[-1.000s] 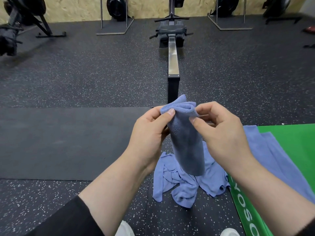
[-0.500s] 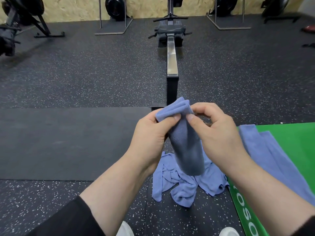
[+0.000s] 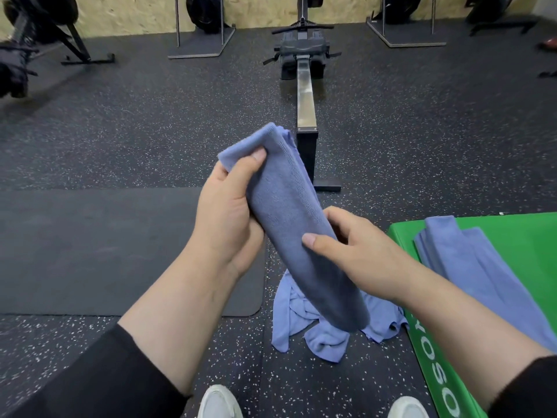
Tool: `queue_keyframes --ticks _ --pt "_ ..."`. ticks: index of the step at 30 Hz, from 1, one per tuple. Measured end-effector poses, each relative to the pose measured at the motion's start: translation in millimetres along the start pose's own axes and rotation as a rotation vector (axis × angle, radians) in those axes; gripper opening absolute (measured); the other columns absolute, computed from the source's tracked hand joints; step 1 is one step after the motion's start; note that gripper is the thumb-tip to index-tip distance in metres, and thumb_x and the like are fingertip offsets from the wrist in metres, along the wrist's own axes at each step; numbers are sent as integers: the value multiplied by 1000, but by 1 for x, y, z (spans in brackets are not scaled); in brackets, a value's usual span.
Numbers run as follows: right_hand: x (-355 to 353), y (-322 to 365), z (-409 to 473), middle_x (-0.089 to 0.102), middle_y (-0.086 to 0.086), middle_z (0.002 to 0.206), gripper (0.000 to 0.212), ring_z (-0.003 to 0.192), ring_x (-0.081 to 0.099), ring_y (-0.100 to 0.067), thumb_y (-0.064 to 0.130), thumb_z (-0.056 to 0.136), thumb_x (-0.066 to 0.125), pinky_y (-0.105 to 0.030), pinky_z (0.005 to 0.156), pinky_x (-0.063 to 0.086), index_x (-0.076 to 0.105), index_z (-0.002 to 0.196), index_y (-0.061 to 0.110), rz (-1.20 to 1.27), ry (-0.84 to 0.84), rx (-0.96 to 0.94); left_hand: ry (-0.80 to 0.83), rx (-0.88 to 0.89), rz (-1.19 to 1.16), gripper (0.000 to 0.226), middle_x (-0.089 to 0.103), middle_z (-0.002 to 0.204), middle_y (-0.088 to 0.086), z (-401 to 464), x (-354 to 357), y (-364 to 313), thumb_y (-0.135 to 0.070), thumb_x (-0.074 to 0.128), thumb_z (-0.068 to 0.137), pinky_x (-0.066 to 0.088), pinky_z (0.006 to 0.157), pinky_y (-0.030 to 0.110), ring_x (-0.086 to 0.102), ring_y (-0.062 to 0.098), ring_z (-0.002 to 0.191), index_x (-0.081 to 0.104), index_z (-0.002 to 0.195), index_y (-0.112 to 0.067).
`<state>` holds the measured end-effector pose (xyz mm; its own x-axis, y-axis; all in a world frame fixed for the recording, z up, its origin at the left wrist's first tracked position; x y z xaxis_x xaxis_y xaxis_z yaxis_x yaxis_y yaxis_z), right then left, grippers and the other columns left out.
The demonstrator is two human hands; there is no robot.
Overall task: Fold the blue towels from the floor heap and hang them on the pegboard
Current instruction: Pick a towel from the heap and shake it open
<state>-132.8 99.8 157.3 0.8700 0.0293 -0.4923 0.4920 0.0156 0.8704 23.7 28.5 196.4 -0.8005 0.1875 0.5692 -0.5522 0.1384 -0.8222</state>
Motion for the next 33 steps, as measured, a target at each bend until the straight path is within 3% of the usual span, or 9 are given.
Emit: queue_keyframes --ticks 4,7,11,17,20,27,30,33 --pt "2 -2 1 66 2 87 28 77 55 -7 46 96 57 -41 77 48 60 94 19 -35 -29 5 4 -176 169 33 73 117 15 2 -6 8 -20 65 97 51 105 48 70 27 108 64 125 -2" --pt "3 -6 -1 68 10 87 19 77 58 -3 42 97 59 -34 76 47 62 100 23 -37 -20 47 -73 -182 125 23 74 109 13 2 -10 10 -17 66 96 53 101 48 71 25 98 66 117 -7" --pt "7 -11 -4 73 15 102 35 93 67 -1 42 84 78 -28 88 53 63 112 27 -58 112 155 -137 -170 36 36 69 124 21 10 -17 5 -17 66 96 53 100 54 68 34 113 62 128 -1" --pt "8 -17 -10 78 7 93 29 86 72 -8 41 81 81 -40 88 56 72 99 20 -9 213 271 -191 -159 25 44 69 124 21 17 -29 0 -18 70 94 52 100 55 67 37 116 60 133 1" --pt "1 -17 -13 78 10 96 31 93 74 -11 46 81 80 -39 90 56 72 102 25 2 224 289 -209 -154 -1 47 69 124 20 19 -32 -2 -18 71 93 53 100 55 67 36 115 59 134 1" --pt "-17 -18 -27 78 8 102 29 97 73 -12 35 82 82 -39 96 55 71 107 26 80 262 281 -233 -174 -67 46 72 119 18 22 -27 -1 -16 71 93 56 95 53 71 33 109 59 135 -2" --pt "-32 -20 -39 76 -9 107 42 96 73 -25 45 71 85 -51 85 55 70 107 27 110 242 284 -241 -172 -73 42 73 117 16 24 -19 4 -17 71 94 57 94 50 73 32 105 60 132 -4" --pt "-56 -24 -56 74 -17 110 60 94 69 -25 51 64 83 -58 89 53 70 109 15 192 166 289 -282 -204 -61 40 76 110 13 23 -8 14 -23 72 93 59 90 46 75 29 99 63 128 -6"
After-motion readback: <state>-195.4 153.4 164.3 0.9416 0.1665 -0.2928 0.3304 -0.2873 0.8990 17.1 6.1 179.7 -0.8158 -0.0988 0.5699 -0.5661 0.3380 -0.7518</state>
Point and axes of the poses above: each hand's wrist, its own z-axis towards the middle knuckle, its own x-axis out of the palm, y = z × x, the point moved 2 cm from there along z, towards the middle knuckle
